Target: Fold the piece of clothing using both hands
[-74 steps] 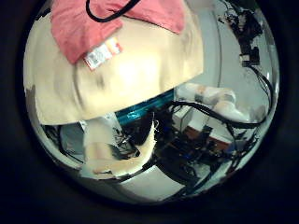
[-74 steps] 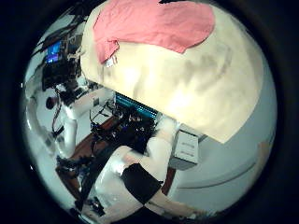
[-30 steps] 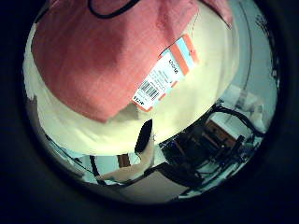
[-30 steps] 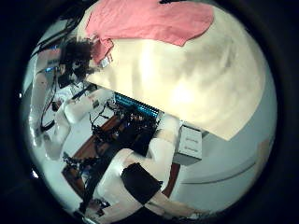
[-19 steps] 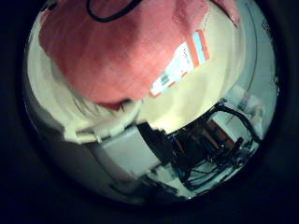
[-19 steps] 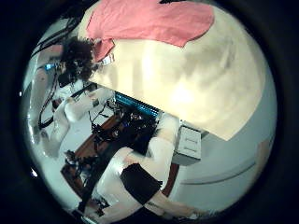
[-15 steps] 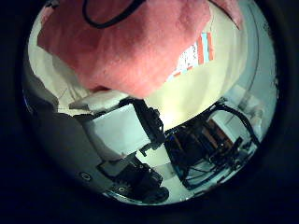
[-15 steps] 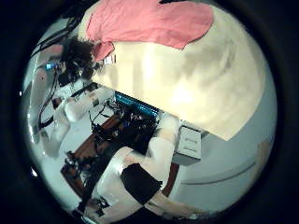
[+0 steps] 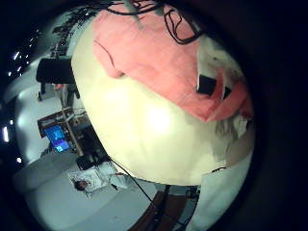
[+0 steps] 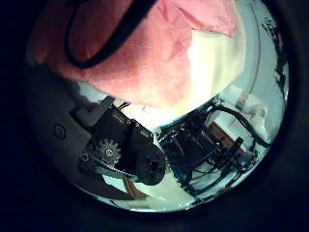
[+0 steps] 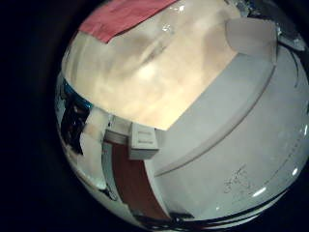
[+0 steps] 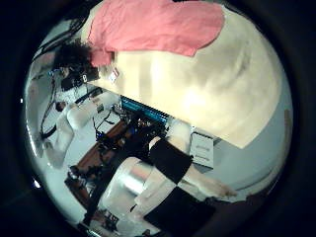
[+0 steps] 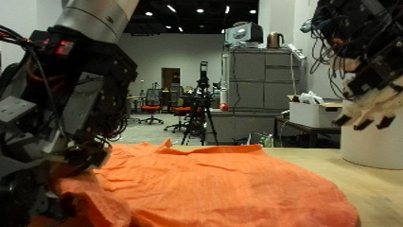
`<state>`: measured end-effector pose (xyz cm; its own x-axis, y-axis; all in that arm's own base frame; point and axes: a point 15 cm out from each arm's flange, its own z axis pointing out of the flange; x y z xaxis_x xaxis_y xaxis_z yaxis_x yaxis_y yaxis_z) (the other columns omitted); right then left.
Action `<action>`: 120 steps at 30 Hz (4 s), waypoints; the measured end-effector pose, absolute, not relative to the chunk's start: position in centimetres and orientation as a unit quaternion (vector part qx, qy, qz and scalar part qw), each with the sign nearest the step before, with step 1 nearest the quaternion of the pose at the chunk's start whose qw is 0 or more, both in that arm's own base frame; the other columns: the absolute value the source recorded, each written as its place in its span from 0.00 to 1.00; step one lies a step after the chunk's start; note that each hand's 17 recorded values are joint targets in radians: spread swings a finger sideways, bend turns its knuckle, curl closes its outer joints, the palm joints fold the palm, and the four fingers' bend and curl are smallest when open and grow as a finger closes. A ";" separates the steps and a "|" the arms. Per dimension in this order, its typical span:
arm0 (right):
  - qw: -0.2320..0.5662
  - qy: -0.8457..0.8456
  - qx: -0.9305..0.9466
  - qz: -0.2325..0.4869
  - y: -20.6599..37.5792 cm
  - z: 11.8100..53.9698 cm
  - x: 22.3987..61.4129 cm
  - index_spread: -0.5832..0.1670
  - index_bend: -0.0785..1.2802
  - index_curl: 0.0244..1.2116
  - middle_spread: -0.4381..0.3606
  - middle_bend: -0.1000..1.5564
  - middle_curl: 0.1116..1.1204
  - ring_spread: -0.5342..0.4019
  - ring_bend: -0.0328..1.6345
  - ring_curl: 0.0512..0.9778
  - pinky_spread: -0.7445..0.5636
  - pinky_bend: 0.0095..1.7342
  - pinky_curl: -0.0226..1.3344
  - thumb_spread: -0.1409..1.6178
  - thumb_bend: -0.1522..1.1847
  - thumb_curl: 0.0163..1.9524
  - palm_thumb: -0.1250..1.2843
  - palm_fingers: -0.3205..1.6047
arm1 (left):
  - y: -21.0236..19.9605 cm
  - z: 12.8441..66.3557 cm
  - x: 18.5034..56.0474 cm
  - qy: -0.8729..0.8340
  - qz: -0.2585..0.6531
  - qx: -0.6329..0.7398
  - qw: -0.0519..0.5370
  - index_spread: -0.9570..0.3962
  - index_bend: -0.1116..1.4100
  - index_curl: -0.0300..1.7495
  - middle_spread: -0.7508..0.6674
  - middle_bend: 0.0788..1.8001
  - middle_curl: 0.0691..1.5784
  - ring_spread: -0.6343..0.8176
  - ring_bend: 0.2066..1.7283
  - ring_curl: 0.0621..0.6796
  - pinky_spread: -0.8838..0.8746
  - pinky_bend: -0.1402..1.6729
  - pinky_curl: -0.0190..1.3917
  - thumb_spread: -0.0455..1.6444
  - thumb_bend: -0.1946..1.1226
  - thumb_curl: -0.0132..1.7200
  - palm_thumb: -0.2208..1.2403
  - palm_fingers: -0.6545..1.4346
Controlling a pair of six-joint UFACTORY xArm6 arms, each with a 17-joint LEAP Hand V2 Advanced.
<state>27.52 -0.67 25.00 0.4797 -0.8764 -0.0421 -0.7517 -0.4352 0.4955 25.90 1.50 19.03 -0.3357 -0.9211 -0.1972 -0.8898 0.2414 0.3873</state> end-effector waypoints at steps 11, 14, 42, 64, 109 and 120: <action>0.158 -0.477 0.857 -0.118 1.8 16.9 28.2 0.47 0.18 0.23 0.57 0.20 0.23 0.65 0.24 0.27 0.70 0.15 0.24 0.69 0.10 0.14 0.46 0.30 | 0.9 22.4 25.2 -0.786 -0.227 0.574 0.041 0.24 0.36 0.48 0.16 0.55 0.52 0.11 0.70 0.75 0.10 0.64 0.41 0.59 0.13 0.34 0.69 0.83; 0.145 -0.484 0.857 -0.103 2.0 15.7 28.7 0.49 0.18 0.23 0.57 0.20 0.23 0.64 0.24 0.26 0.69 0.15 0.24 0.69 0.10 0.15 0.47 0.30 | 0.9 22.9 25.1 -0.784 -0.229 0.575 0.043 0.23 0.34 0.50 0.16 0.55 0.52 0.11 0.70 0.75 0.10 0.64 0.41 0.59 0.13 0.34 0.69 0.83; 0.116 -0.516 0.847 -0.049 4.1 13.9 30.1 0.31 0.30 0.31 0.28 0.40 0.43 0.25 0.52 0.45 0.20 0.39 0.32 0.64 0.13 0.21 0.73 0.83 | 1.0 27.9 25.8 -0.784 -0.230 0.574 0.048 0.17 0.20 0.69 0.15 0.53 0.56 0.11 0.69 0.72 0.10 0.63 0.41 0.59 0.13 0.36 0.68 0.83; 0.108 -0.524 0.844 -0.035 3.3 22.2 28.4 0.38 0.84 0.68 0.33 0.80 0.74 0.29 0.80 0.77 0.35 0.71 0.63 0.71 0.15 0.31 0.89 0.72 | 1.2 31.2 24.7 -0.804 -0.248 0.533 0.093 0.17 0.19 0.74 0.14 0.52 0.56 0.10 0.69 0.73 0.10 0.62 0.41 0.60 0.13 0.36 0.67 0.84; 0.158 -0.578 0.797 -0.082 6.2 18.0 52.3 0.37 0.52 0.67 0.35 0.77 0.71 0.28 0.82 0.83 0.32 0.65 0.79 0.79 0.09 0.29 0.70 0.54 | 7.2 18.9 47.5 -0.763 -0.228 0.590 0.135 0.31 0.10 0.68 0.18 0.43 0.56 0.14 0.68 0.82 0.14 0.59 0.50 0.63 0.12 0.31 0.59 0.45; 0.100 -0.610 0.784 -0.054 3.3 20.3 54.9 0.23 0.32 0.44 0.44 0.49 0.49 0.42 0.58 0.58 0.52 0.39 0.61 0.80 0.10 0.23 0.66 0.17 | 8.7 18.2 50.8 -0.746 -0.129 0.640 0.129 0.71 0.12 0.40 0.74 0.06 0.30 0.66 0.31 0.40 0.64 0.39 0.37 0.69 0.12 0.24 0.44 0.19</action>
<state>54.94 3.27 20.28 0.2492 -0.9678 0.0364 -0.9461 -0.2353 0.2225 50.78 8.66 18.23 -0.1462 -0.9889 0.0271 -0.9220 0.1461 0.3586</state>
